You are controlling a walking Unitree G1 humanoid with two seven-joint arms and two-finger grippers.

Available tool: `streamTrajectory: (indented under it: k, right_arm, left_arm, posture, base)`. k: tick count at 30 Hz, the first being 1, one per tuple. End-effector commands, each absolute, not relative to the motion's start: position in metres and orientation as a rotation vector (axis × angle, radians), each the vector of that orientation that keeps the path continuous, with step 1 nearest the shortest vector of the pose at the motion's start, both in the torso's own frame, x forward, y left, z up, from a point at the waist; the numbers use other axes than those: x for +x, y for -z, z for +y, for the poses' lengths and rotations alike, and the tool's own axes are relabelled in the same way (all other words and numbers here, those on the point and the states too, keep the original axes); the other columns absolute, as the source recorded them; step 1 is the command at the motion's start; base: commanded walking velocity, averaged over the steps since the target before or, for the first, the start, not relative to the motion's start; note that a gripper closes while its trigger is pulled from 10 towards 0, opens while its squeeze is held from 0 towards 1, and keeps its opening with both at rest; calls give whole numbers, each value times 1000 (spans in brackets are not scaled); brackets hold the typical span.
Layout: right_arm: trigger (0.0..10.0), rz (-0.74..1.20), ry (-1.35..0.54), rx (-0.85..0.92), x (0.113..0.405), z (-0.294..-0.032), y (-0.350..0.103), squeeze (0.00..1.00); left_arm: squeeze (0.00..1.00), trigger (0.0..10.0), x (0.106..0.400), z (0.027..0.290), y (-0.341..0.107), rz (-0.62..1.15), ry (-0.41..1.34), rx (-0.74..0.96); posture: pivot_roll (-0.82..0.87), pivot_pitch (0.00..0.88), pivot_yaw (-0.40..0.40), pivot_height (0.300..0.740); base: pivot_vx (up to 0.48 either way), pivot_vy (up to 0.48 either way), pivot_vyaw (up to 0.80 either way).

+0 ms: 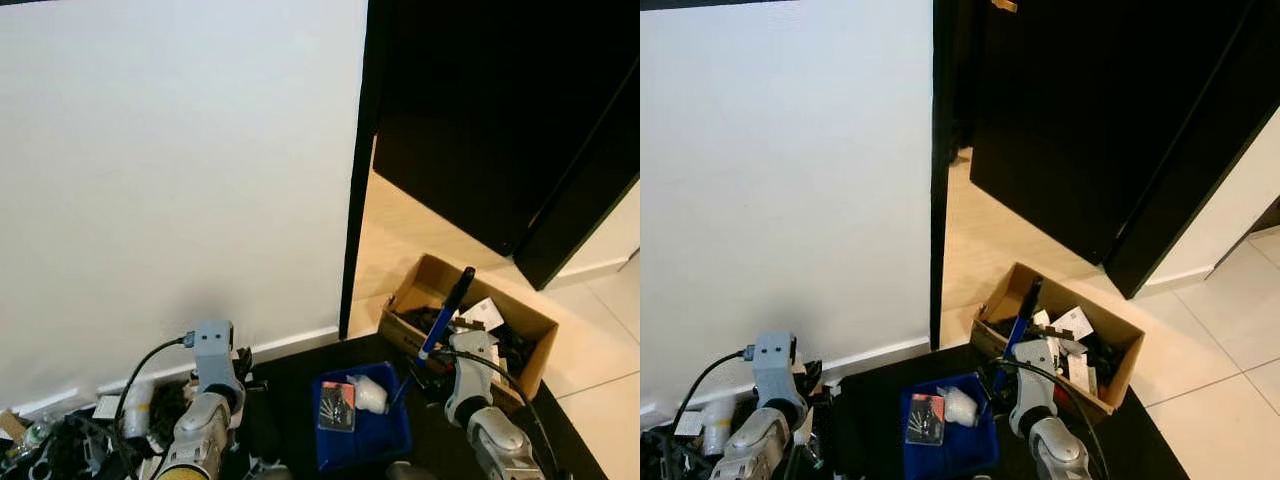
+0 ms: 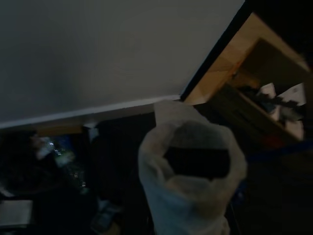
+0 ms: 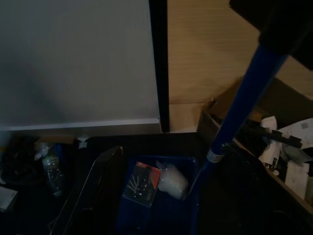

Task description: Sweep floor

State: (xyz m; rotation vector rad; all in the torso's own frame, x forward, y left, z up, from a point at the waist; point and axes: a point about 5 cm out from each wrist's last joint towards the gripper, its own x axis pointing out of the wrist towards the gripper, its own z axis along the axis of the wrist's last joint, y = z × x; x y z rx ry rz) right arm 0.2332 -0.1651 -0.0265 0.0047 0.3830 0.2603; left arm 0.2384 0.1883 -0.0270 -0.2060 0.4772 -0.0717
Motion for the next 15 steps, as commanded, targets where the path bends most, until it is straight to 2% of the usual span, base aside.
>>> streamTrajectory:
  k: [1,2,3,5,12,15]
  right_arm:
    - [10000,396,-246,1,228,-168,30,0]
    - [10000,396,-246,1,228,-168,30,0]
    - [10000,413,-216,-10,223,-172,33,0]
    - [10000,426,-198,-5,220,-175,36,0]
    - [10000,398,-227,-7,227,-170,32,0]
    - [10000,380,-182,19,229,-174,29,0]
  left_arm:
    - [0,10000,235,184,30,481,87,-210]
    - [0,10000,235,184,30,481,87,-210]
    - [0,10000,235,180,30,465,127,-111]
    - [0,10000,237,176,26,433,159,-23]
    - [0,10000,243,176,26,438,171,-112]
    - [0,10000,243,176,25,435,192,-132]
  posture:
    - [73,18,-22,740]
    - [73,18,-22,740]
    - [81,20,-28,740]
    - [78,23,-26,740]
    - [47,49,-2,740]
    - [42,59,4,740]
  base:
    - [0,0,0]
    - [0,0,0]
    - [0,0,0]
    - [0,0,0]
    - [0,0,0]
    - [0,0,0]
